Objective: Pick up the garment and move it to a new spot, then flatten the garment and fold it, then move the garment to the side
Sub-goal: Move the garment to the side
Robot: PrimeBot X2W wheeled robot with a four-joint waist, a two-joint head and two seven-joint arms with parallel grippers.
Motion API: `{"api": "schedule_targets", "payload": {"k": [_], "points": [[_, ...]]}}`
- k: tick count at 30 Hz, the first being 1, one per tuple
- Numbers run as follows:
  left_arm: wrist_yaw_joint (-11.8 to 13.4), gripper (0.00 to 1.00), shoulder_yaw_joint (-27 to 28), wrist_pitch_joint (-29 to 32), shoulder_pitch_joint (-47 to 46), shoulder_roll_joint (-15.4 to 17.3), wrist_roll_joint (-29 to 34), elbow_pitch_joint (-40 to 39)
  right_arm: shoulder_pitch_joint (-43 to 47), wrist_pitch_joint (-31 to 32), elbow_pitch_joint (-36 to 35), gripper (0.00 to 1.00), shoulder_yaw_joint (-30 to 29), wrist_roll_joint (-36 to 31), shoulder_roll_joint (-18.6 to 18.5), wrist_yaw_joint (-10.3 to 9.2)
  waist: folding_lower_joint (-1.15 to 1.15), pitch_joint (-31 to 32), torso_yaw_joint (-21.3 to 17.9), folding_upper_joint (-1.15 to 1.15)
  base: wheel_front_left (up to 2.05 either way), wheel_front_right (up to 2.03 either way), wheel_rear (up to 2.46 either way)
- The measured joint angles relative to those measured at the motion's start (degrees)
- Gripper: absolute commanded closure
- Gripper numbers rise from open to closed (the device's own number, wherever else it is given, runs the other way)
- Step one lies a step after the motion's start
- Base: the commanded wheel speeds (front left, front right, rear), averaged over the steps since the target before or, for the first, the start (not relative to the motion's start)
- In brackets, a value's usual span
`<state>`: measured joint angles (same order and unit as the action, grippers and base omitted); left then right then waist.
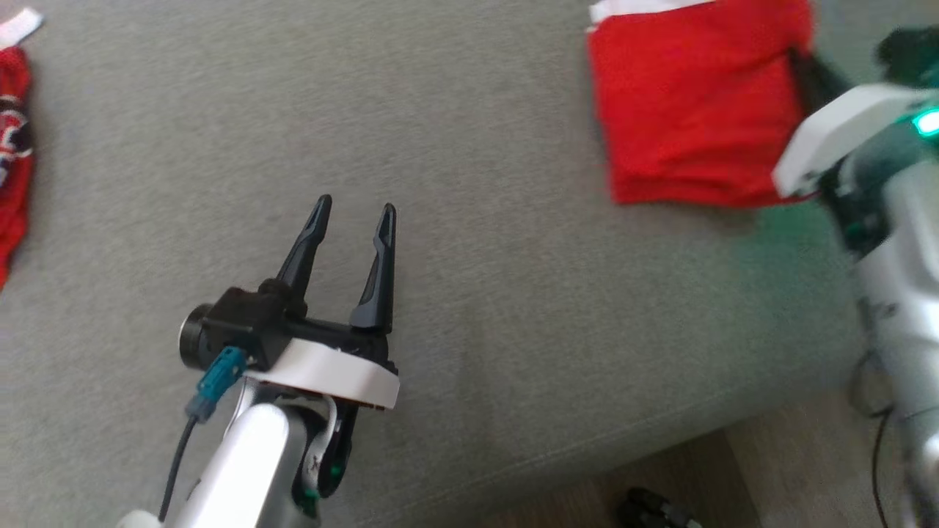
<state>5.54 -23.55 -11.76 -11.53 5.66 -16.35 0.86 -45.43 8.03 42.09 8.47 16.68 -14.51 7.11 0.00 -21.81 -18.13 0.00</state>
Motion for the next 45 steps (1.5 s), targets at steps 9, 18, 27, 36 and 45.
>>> {"api": "schedule_targets", "payload": {"k": [9,18,27,36,45], "points": [[0.6,0.0,-0.3,-0.7,-0.3,-0.2,0.0,-1.0,-6.6,3.1,5.0,1.0,-0.4,-3.1,-10.9,0.0,0.0,-1.1,5.5,0.0,0.0,0.0,0.0],[0.6,0.0,-0.4,-1.0,-0.6,-0.2,0.0,-1.3,-10.5,5.1,5.9,1.0,1.8,-5.7,-14.7,0.0,0.0,-3.4,7.8,0.0,0.0,0.0,0.0],[1.1,0.0,-0.6,-1.0,-1.1,-0.1,0.0,-1.4,-11.9,3.7,7.2,0.87,1.9,-10.4,-15.4,0.0,0.0,-4.5,7.8,0.0,0.0,0.0,0.0],[1.1,0.0,-1.2,-1.0,-1.8,0.1,0.0,-1.4,-11.9,0.2,8.3,0.0,-2.4,-16.6,-12.7,0.0,0.0,-4.7,7.1,0.0,0.0,0.0,0.0],[1.3,0.0,-1.4,-0.9,-1.8,0.5,-0.1,-1.2,-11.9,-3.3,8.3,0.0,-4.6,-20.0,-10.3,0.0,0.0,-4.3,7.3,0.0,0.0,0.0,0.0]]}}
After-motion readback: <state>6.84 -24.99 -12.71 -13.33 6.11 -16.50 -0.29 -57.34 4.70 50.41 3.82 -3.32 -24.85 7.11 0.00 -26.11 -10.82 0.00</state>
